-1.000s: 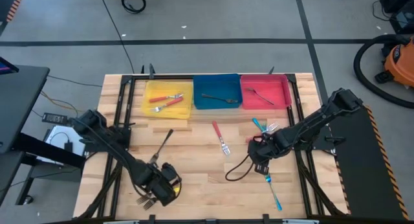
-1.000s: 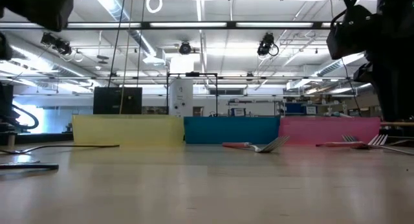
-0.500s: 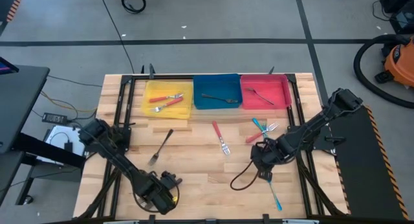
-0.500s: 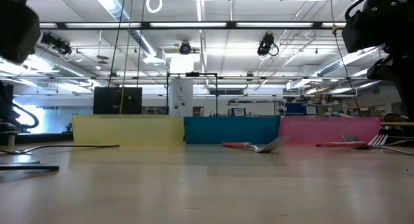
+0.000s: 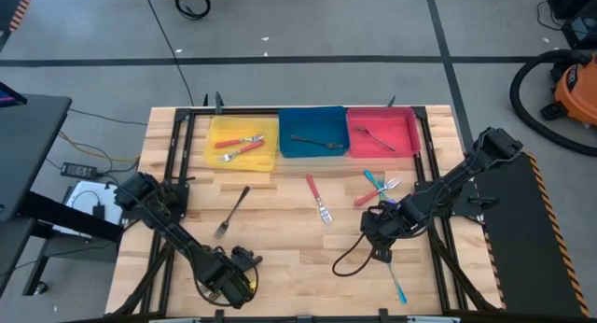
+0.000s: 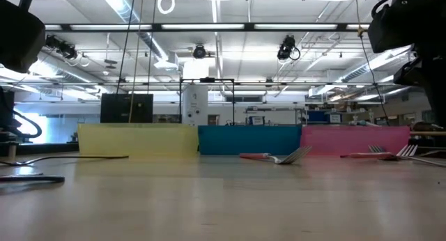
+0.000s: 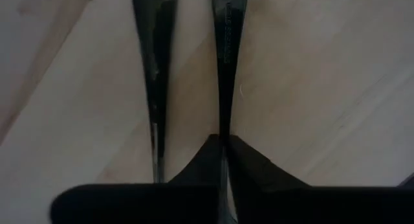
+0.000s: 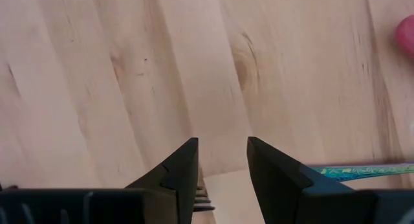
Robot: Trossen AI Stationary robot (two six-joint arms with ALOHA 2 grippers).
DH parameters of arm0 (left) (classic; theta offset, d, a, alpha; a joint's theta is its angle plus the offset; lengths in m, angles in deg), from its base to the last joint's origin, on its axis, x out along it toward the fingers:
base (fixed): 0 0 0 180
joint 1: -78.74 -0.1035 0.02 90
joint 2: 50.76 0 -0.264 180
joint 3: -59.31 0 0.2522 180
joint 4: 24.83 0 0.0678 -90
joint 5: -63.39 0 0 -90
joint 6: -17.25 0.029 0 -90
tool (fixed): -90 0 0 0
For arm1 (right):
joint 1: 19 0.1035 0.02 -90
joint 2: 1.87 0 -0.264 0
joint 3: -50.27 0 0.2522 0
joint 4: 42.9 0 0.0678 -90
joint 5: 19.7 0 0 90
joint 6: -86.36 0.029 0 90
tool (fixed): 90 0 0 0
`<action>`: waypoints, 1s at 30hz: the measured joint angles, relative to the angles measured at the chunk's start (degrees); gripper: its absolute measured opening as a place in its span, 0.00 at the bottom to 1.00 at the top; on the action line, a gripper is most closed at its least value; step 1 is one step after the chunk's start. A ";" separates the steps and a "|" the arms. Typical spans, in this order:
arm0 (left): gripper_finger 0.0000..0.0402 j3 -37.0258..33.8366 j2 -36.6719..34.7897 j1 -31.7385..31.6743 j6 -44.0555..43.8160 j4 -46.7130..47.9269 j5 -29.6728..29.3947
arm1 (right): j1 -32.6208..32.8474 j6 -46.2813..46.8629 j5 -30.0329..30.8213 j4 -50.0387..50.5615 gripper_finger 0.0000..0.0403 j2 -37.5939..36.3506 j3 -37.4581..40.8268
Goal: Sort silverware by color (type)
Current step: Put the bottom right black fork into the blue bin
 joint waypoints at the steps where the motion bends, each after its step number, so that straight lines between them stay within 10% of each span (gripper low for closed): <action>1: 0.03 0.00 0.00 0.00 0.02 -0.06 -0.02 | 0.00 0.00 0.00 0.00 0.35 0.00 0.00; 18: 0.00 -0.33 -6.76 -1.15 3.47 -1.57 -3.57 | 0.00 0.04 1.70 -1.10 0.35 -0.02 0.00; 30: 0.00 -0.24 -11.54 -18.09 33.40 -1.25 -4.63 | -0.19 -0.13 11.50 -7.49 0.35 -0.17 0.00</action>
